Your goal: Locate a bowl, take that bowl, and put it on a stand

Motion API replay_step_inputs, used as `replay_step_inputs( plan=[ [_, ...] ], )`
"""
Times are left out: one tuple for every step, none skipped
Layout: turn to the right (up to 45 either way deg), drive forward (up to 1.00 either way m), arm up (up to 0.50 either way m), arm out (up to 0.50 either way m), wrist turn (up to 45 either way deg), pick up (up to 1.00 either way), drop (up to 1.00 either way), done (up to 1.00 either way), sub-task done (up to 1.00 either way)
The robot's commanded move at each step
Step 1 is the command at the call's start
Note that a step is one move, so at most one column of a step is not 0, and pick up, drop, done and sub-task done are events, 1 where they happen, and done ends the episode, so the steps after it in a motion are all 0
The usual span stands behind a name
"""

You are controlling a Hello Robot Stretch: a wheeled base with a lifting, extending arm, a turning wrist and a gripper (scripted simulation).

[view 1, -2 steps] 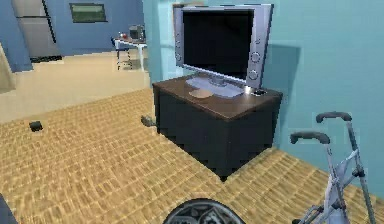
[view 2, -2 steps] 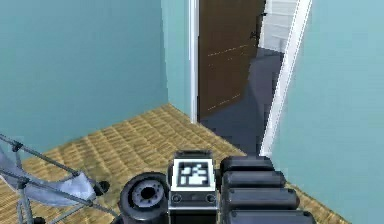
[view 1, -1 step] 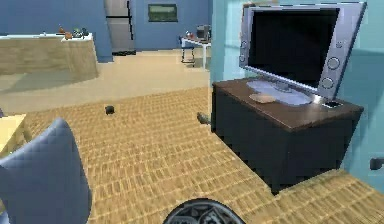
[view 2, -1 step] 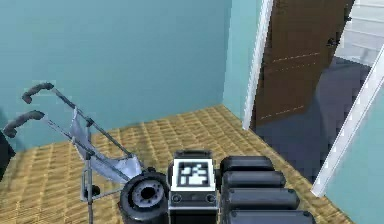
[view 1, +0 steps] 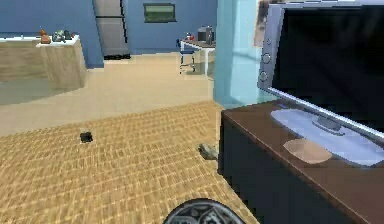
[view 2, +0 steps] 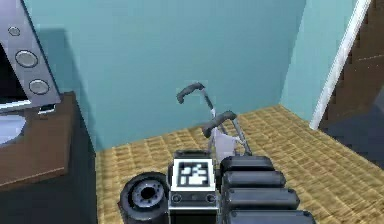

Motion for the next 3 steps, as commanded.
replay_step_inputs(
  plan=[
    [0.0,0.85,0.0,0.0,0.0,0.0,0.0,0.0,0.0],
    [-45.0,0.0,0.0,0.0,0.0,0.0,0.0,0.0,0.0],
    [-45.0,0.0,0.0,0.0,0.0,0.0,0.0,0.0,0.0]
  ],
)
